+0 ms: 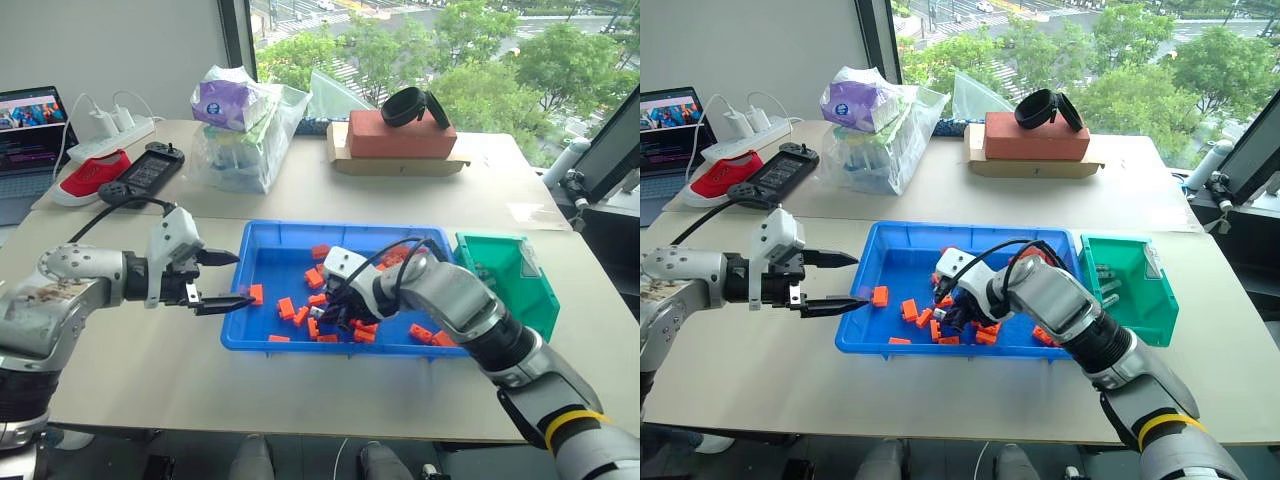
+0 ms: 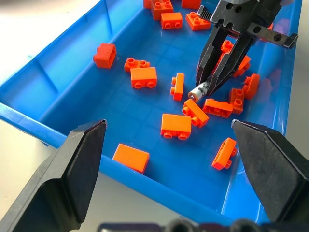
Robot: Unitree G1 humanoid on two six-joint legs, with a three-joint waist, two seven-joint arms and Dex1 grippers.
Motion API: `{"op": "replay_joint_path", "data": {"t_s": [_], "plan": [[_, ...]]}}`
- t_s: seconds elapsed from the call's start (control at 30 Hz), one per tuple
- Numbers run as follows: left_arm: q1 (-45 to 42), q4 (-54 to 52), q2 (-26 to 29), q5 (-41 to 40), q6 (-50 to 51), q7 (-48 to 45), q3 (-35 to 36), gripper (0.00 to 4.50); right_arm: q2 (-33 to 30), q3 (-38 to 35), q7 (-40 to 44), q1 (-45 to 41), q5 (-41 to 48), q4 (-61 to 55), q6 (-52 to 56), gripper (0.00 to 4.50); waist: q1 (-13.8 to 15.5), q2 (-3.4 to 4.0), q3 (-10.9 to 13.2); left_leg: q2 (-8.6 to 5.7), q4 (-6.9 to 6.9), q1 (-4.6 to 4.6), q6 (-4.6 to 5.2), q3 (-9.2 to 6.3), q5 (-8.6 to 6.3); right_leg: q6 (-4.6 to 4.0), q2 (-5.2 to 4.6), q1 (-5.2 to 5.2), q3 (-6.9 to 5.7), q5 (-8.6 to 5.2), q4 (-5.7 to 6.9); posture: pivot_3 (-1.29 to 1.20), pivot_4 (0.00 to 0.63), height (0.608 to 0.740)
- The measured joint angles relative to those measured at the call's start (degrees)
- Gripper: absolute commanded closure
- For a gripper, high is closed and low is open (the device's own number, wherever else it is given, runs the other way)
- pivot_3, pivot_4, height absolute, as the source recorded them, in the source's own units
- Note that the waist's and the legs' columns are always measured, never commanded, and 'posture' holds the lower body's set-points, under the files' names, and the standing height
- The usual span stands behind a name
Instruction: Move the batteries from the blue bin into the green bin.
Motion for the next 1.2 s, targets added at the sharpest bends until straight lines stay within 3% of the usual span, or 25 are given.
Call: {"op": "replay_joint_path", "data": {"t_s": [0.13, 0.33, 0.43, 0.57, 0.8, 0.97, 1.03, 1.2], "plan": [[-0.75, 0.03, -0.13, -0.01, -0.01, -0.26, -0.54, 0.00, -2.66, -4.99, 2.87, -0.07, 4.25, -3.16, 1.98, 4.25, -0.15, 0.00, 0.00, 0.00, -0.02, 0.01, 0.00, -0.01, 0.00, 0.00, 0.00, -0.01, 0.00, 0.00, 0.01, 0.00, 0.150, 0.736], [-3.10, 0.23, -2.49, -0.11, -0.02, -0.23, -1.98, 0.00, -11.89, -21.06, 5.79, -2.36, 10.33, -2.99, 3.24, 4.25, 0.37, -0.01, 0.01, 0.00, 0.00, 0.00, 0.01, -0.02, -0.01, 0.00, 0.00, 0.07, -0.03, 0.00, -0.07, 0.00, 0.150, 0.736], [-5.29, 0.05, -4.48, -1.54, 0.37, -0.31, -2.69, 0.00, -20.78, -28.00, 2.20, -4.47, 6.25, 4.50, 1.43, 4.25, 0.75, -0.01, 0.00, 0.00, 0.00, 0.00, 0.07, -0.02, -0.05, -0.02, 0.00, 0.06, -0.03, -0.01, -0.13, 0.00, 0.150, 0.736], [-9.15, 0.38, -7.82, -2.59, 0.68, -0.58, -4.39, 0.00, -32.41, -30.74, 1.87, 2.42, 2.38, 10.86, -2.49, 4.25, 1.09, -0.02, 0.01, 0.00, -0.02, 0.00, 0.18, -0.05, -0.11, -0.08, 0.00, 0.06, -0.07, -0.05, -0.14, 0.00, 0.150, 0.736], [-12.79, 1.01, -11.24, -2.54, 0.56, -1.01, -6.42, 0.00, -34.67, -32.35, 2.47, 11.36, 1.42, 13.52, -4.49, 4.25, -0.87, 0.08, -0.02, 0.00, 0.05, 0.21, 0.06, -0.06, -0.03, -0.08, 0.00, 0.20, -0.05, -0.05, -0.03, 0.00, 0.150, 0.736], [-13.44, 1.32, -12.47, -2.44, 0.30, -2.21, -7.64, 0.00, -30.93, -32.02, 0.25, 16.07, 1.25, 14.17, -4.49, 4.25, -0.89, 0.08, -0.02, -0.01, 0.09, 0.20, 0.02, -0.09, 0.00, -0.08, 0.00, 0.23, -0.05, -0.05, -0.01, 0.00, 0.150, 0.736], [-13.66, 1.61, -12.56, -2.27, 0.16, -2.16, -7.75, 0.00, -30.87, -31.70, -0.29, 16.49, 0.75, 14.51, -4.63, 3.24, -0.82, 0.08, -0.02, -0.01, 0.08, 0.19, 0.02, -0.09, 0.00, -0.08, 0.00, 0.22, -0.05, -0.05, -0.03, 0.00, 0.150, 0.736], [-13.90, 2.66, -12.44, 0.06, -0.86, -1.64, -8.45, 0.00, -30.95, -31.70, -0.91, 16.61, 0.26, 14.54, -4.85, 1.64, -0.73, 0.08, -0.02, -0.01, 0.08, 0.19, 0.02, -0.10, 0.00, -0.08, 0.00, 0.23, -0.05, -0.05, -0.04, 0.00, 0.150, 0.736]]}}
